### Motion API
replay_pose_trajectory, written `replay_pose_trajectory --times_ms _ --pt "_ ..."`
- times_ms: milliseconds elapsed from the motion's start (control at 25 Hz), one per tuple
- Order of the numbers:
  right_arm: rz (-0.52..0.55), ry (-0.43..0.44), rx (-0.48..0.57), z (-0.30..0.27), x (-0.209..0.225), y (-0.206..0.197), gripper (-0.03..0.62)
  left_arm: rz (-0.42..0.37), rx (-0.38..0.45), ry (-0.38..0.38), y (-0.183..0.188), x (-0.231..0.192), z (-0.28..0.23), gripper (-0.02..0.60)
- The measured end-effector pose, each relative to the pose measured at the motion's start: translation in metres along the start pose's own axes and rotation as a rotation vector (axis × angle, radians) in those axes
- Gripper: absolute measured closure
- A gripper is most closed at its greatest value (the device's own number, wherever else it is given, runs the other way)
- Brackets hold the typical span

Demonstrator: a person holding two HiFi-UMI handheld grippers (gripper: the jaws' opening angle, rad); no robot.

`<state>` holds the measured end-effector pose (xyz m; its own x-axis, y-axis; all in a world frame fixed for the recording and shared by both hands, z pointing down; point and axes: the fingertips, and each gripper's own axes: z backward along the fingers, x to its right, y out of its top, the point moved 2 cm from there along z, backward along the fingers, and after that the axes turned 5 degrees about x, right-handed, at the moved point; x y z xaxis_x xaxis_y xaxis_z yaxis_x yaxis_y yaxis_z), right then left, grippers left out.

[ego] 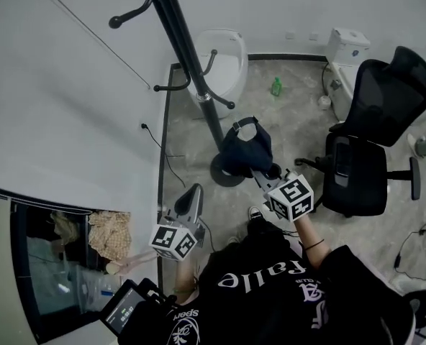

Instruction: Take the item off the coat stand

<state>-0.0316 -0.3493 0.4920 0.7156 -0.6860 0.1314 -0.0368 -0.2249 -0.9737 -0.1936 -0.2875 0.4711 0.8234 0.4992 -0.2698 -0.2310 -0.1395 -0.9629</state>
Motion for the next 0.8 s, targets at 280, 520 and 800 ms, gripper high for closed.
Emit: replay_pose_trajectory --times_ms 280,520,800 --pt "-0.044 -0.067 -0.006 0.052 -0.048 -0.026 0.557 0.003 -0.039 -0.107 -0.013 0.028 0.037 0.578" --pt "-0.089 -0.117 -0.01 0.095 -0.09 -0.053 0.557 0.02 -0.077 -0.169 -0.03 0.055 0.071 0.578" --pt "-0.106 -0.164 -0.033 0.145 -0.114 -0.075 0.557 0.03 -0.099 -0.229 -0.047 0.088 0.093 0.578"
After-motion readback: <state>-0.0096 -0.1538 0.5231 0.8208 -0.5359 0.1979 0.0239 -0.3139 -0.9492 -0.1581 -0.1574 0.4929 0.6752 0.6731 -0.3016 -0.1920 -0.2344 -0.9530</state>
